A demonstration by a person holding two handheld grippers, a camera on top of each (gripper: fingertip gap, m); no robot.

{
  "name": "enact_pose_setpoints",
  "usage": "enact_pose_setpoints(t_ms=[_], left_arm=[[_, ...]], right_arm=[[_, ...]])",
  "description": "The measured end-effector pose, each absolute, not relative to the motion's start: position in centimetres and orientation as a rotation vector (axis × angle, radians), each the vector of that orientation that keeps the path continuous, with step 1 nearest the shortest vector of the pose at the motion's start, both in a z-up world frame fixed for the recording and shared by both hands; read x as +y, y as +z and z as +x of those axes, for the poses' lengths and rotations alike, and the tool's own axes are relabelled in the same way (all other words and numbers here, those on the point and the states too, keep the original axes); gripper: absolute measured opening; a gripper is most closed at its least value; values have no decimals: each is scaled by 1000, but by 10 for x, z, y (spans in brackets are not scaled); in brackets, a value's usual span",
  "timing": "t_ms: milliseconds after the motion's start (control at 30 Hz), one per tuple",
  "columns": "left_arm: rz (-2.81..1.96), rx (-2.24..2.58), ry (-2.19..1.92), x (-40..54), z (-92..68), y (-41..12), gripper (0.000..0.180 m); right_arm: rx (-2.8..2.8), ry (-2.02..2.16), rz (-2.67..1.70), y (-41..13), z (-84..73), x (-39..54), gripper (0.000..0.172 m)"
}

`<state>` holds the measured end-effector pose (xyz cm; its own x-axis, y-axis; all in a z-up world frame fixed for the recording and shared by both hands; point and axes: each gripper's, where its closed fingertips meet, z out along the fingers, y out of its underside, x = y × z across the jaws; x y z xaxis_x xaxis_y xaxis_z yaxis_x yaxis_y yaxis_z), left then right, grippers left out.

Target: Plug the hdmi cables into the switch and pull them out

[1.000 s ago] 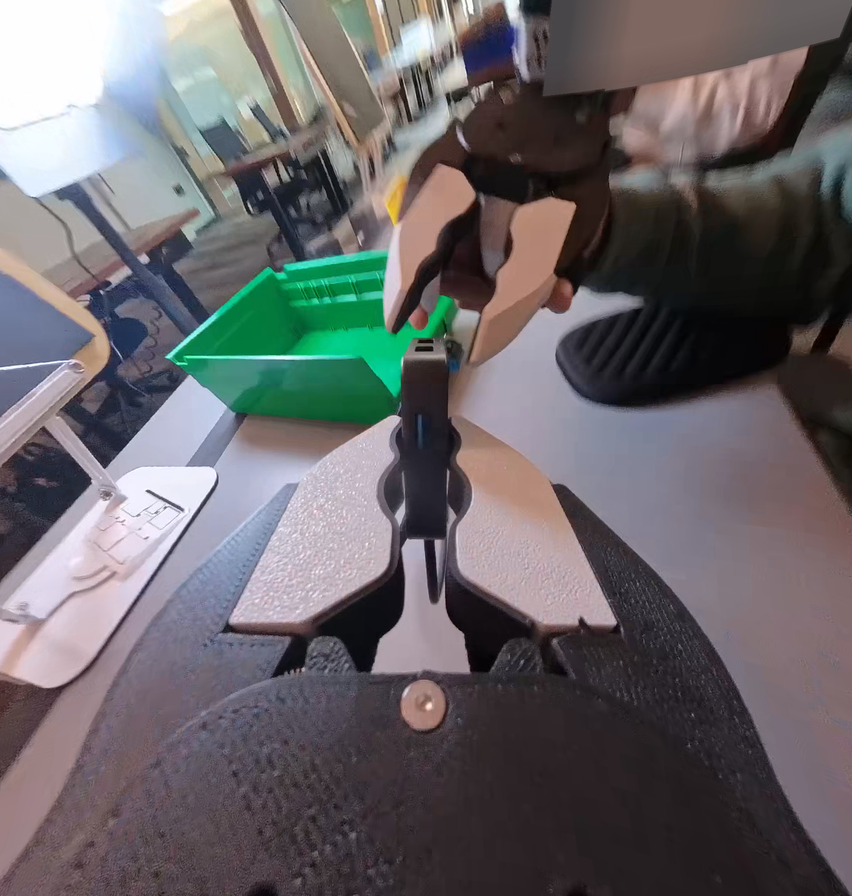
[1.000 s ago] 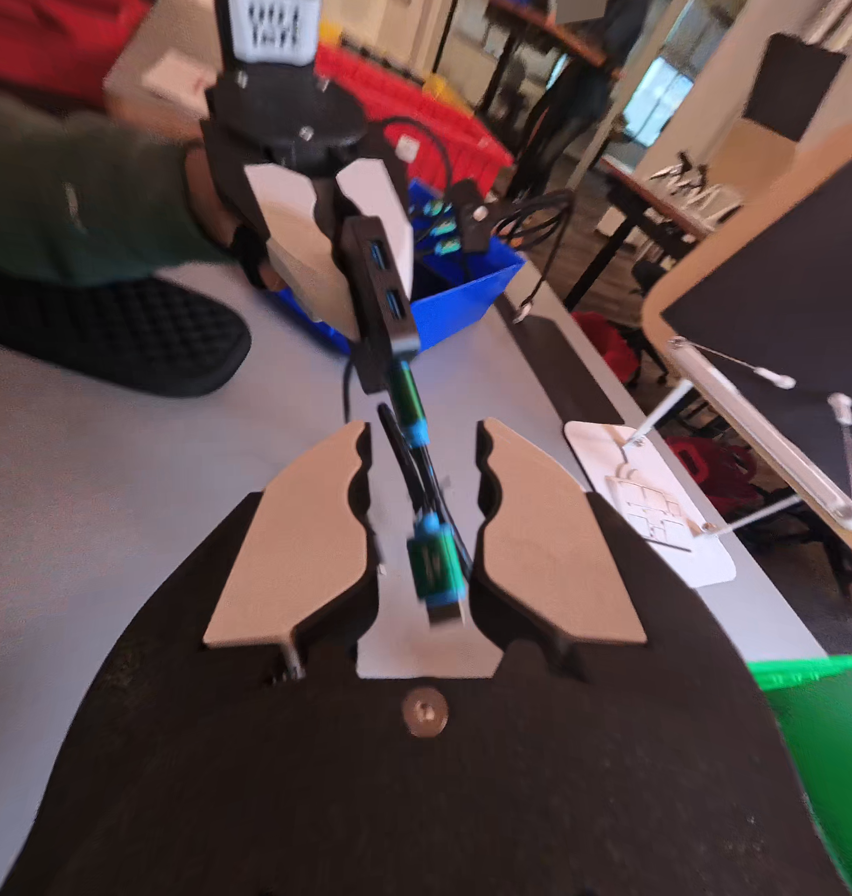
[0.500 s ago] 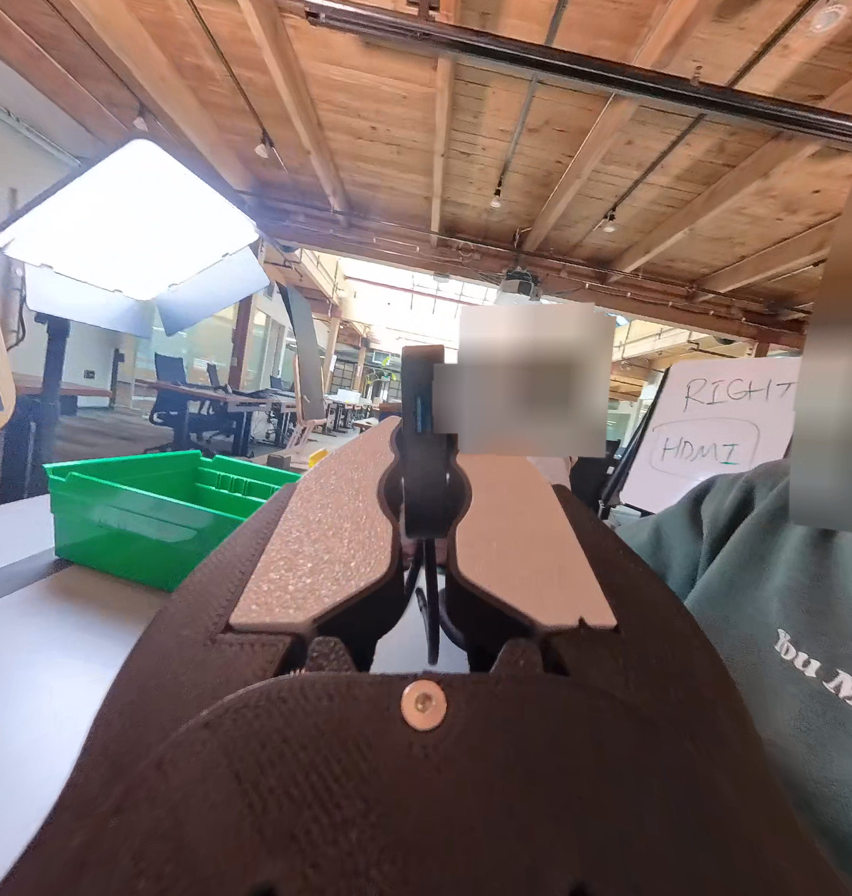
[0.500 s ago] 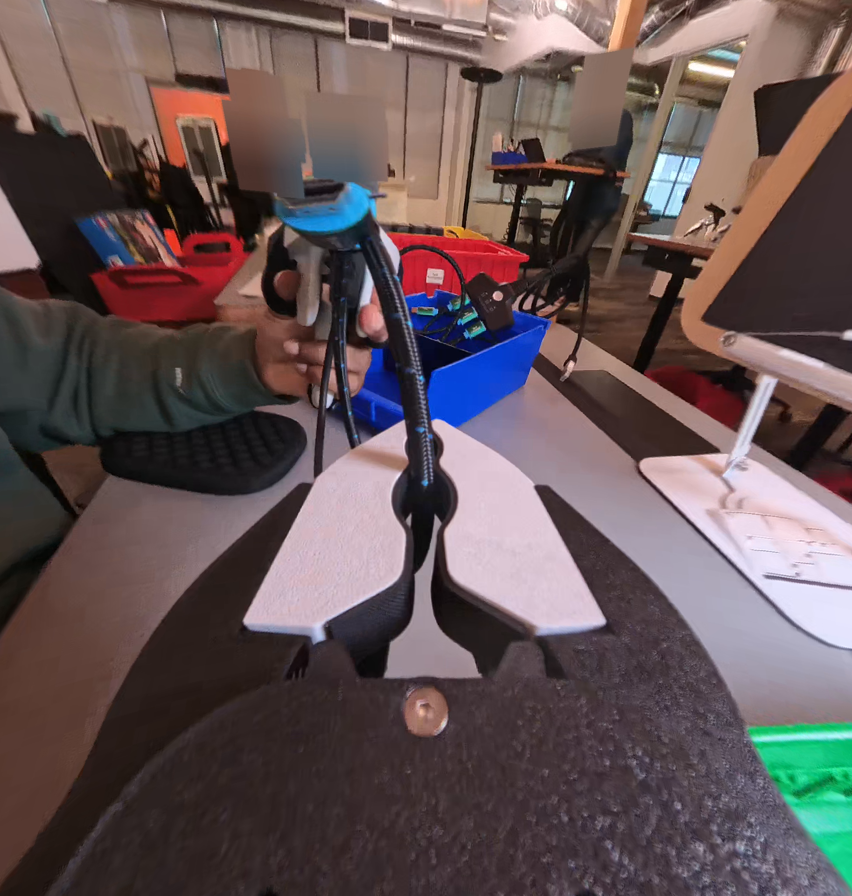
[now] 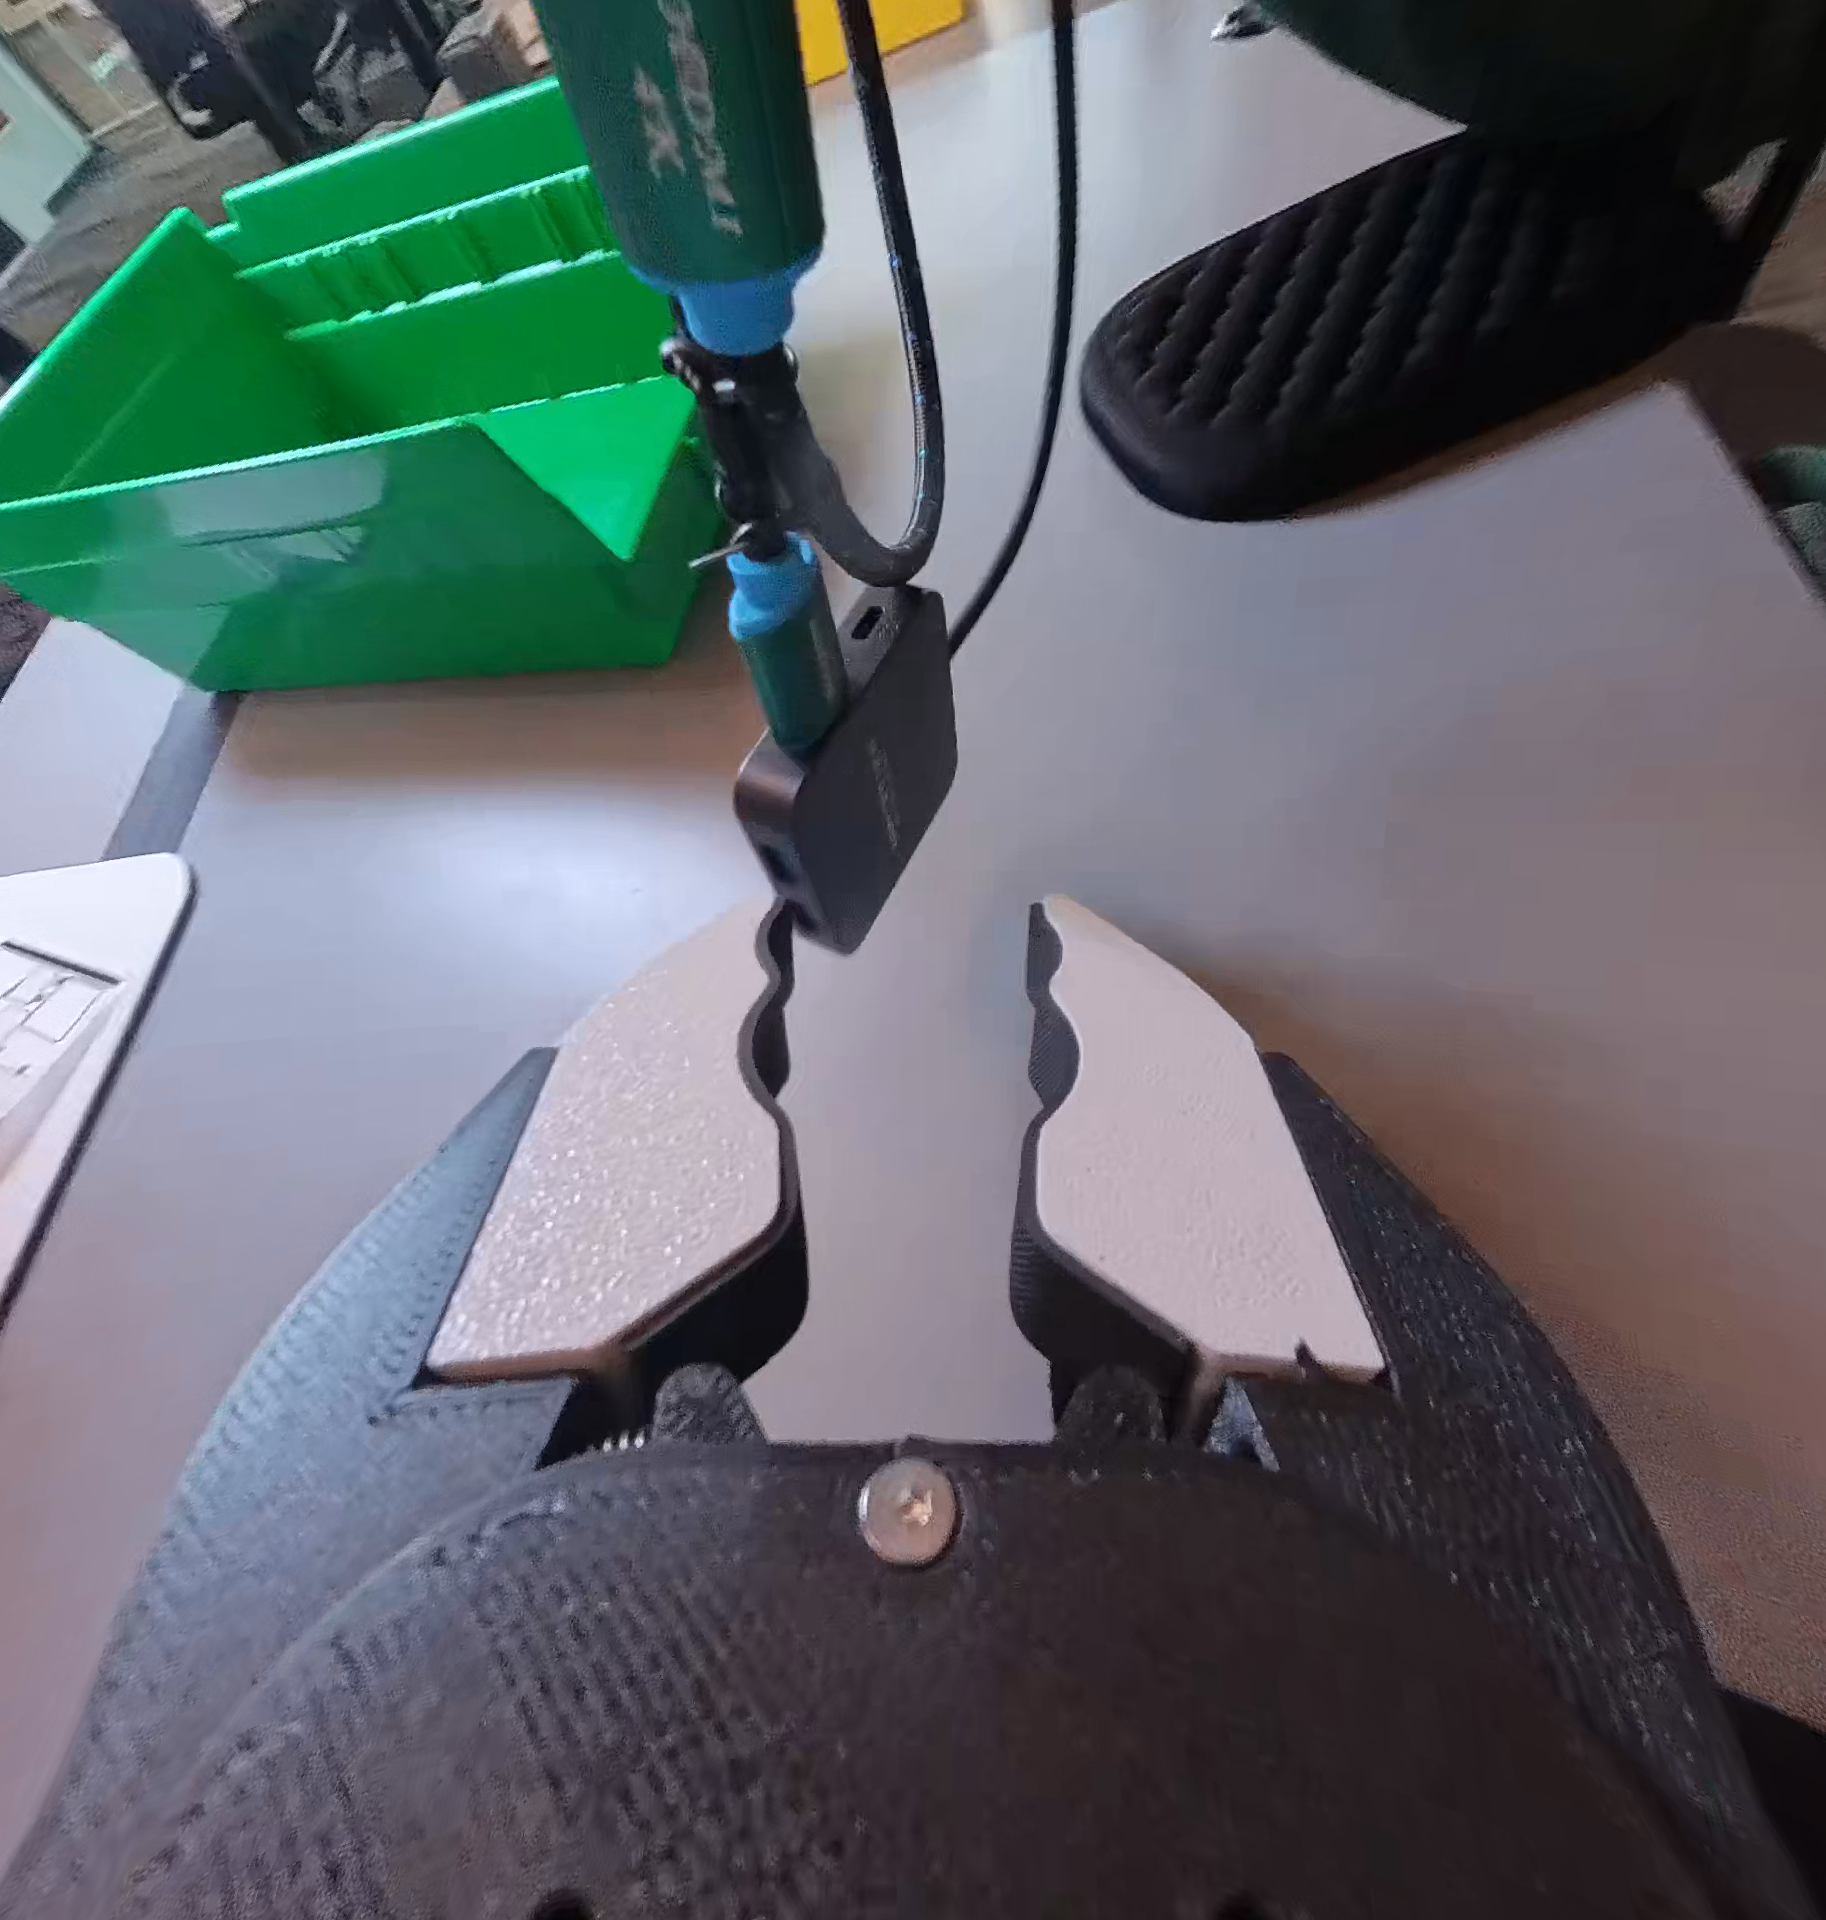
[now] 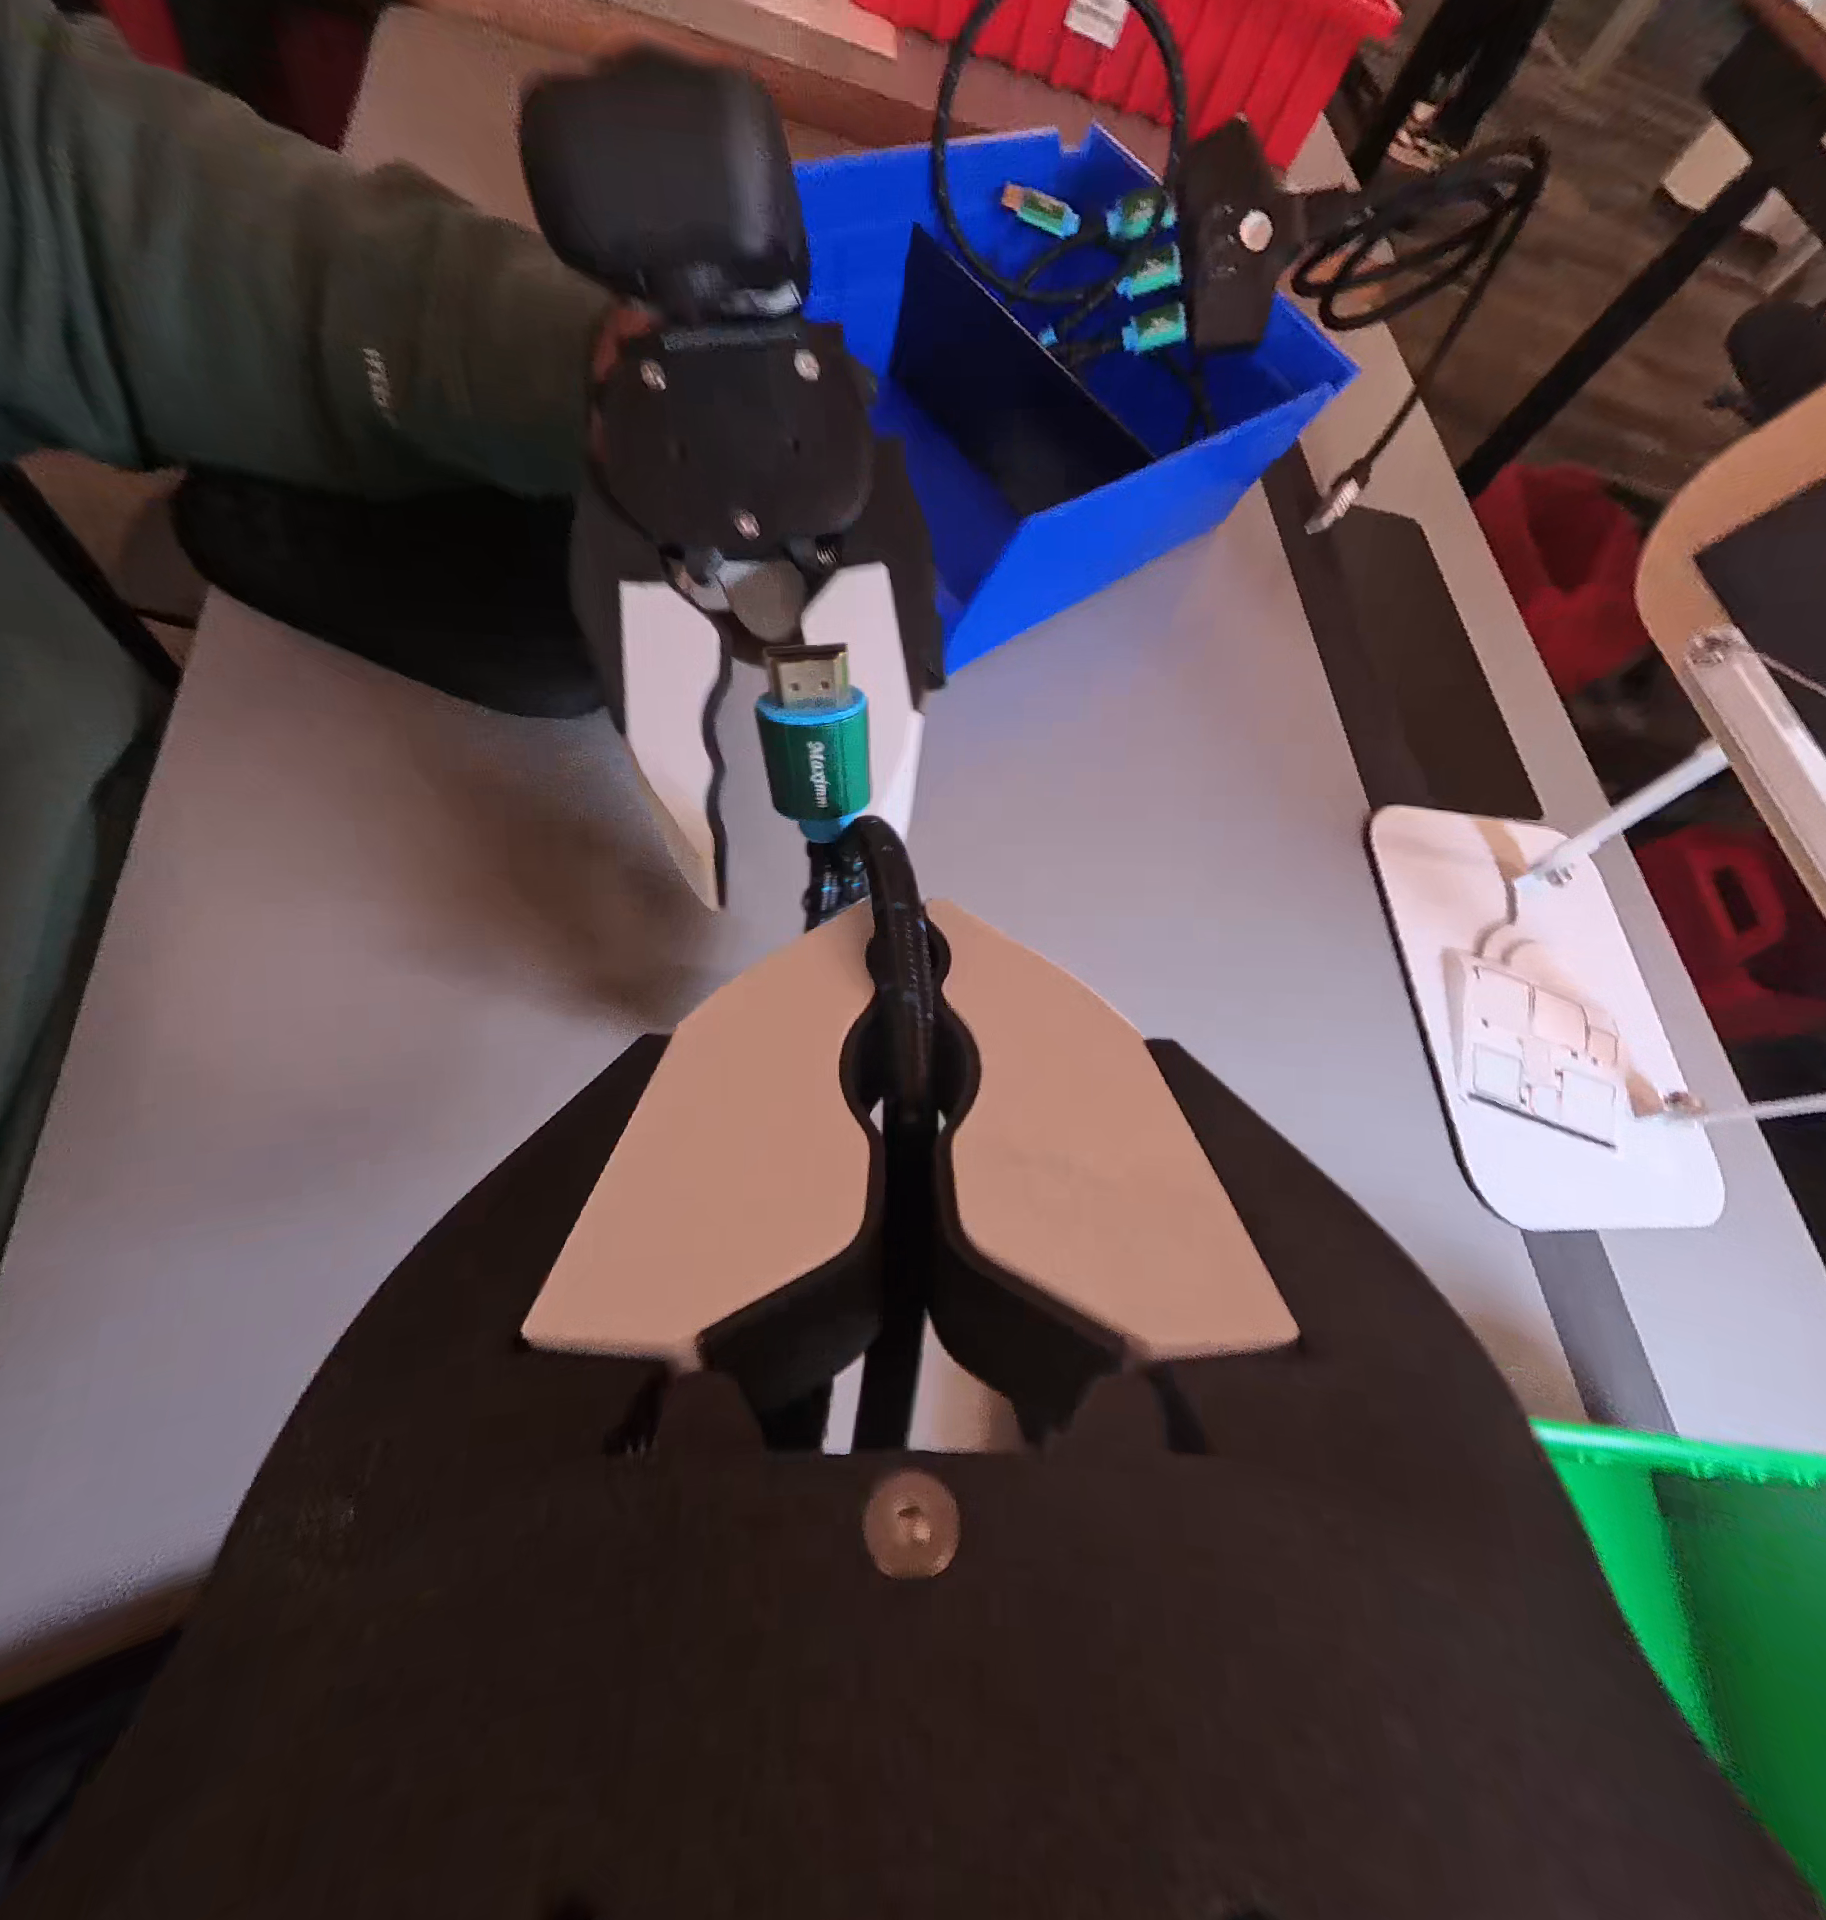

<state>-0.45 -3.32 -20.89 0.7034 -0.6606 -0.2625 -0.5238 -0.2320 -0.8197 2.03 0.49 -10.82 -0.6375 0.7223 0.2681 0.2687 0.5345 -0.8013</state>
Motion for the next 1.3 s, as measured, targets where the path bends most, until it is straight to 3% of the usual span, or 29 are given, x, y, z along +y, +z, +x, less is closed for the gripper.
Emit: enact_pose_setpoints(t_ms=[100, 167, 200, 300, 333, 400, 500, 633, 800, 1067, 1233, 1300], left_arm=[[-1899, 904, -111, -25, -10, -213, 45], [-1876, 903, -141, -27, -11, -211, 22], [-1867, 901, -137, -27, -13, -211, 20], [-1879, 888, -143, -27, -16, -211, 46], [-1860, 895, -198, -31, -10, -208, 46], [-1819, 997, -297, -44, 6, -210, 17], [-1785, 1017, -296, -46, 13, -203, 14], [-1612, 879, -414, -52, 7, -158, 14], [-1475, 772, -499, -62, -6, -124, 14], [-1272, 641, -568, -79, -23, -77, 14], [-1182, 596, -601, -88, -26, -57, 14], [-1155, 592, -611, -91, -25, -51, 14]], right_arm=[[-2222, 991, -745, -105, 16, -8, 0], [-2255, 981, -704, -105, 15, -15, 0], [-2280, 987, -677, -105, 17, -19, 0], [-2341, 990, -592, -107, 23, -31, 0], [-2332, 996, -578, -105, 23, -33, 0], [-2306, 1023, -567, -102, 22, -35, 0], [-2210, 1071, -558, -93, 18, -34, 3], [-1897, 1236, -664, -48, 17, -4, 42], [-1587, 1501, -803, -19, 29, 53, 59], [-1408, 1629, -1066, -70, 37, 113, 54], [-1820, 1525, -1145, -153, 26, 67, 51], [-1940, 1446, -1067, -171, 19, 41, 59]])
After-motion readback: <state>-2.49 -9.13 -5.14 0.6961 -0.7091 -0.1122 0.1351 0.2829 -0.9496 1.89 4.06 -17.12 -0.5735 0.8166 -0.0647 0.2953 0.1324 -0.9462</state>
